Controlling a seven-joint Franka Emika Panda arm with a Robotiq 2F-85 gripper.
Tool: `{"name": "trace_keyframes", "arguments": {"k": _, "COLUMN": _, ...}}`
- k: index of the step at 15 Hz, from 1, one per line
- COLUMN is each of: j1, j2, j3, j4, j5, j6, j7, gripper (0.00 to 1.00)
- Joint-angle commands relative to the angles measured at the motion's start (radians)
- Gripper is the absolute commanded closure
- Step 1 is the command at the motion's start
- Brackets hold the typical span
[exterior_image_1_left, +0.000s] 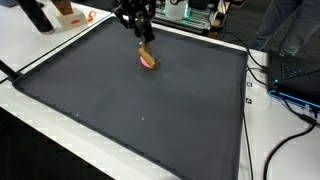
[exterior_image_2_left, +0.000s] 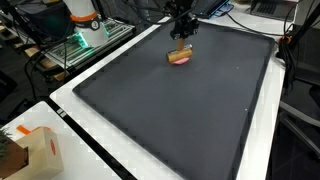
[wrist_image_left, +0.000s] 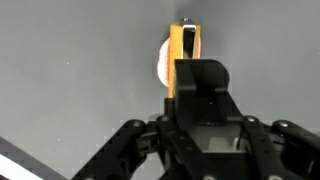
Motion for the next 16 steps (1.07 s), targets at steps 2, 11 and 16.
{"name": "trace_keyframes", "arguments": {"k": 2, "j1": -0.007, "j2": 0.004, "j3": -0.002, "j4": -0.024, "j5": 0.079, "j6": 0.018, "j7": -0.100, "gripper": 0.76}}
{"name": "trace_keyframes", "arguments": {"k": 11, "j1": 0.008, "j2": 0.008, "j3": -0.033, "j4": -0.019, "j5": -0.258, "j6": -0.150, "j7": 0.143, "gripper": 0.76}}
{"name": "trace_keyframes", "arguments": {"k": 16, "j1": 0.018, "j2": 0.022, "j3": -0.028, "j4": -0.002, "j5": -0.330, "j6": -0.231, "j7": 0.216, "gripper": 0.76}}
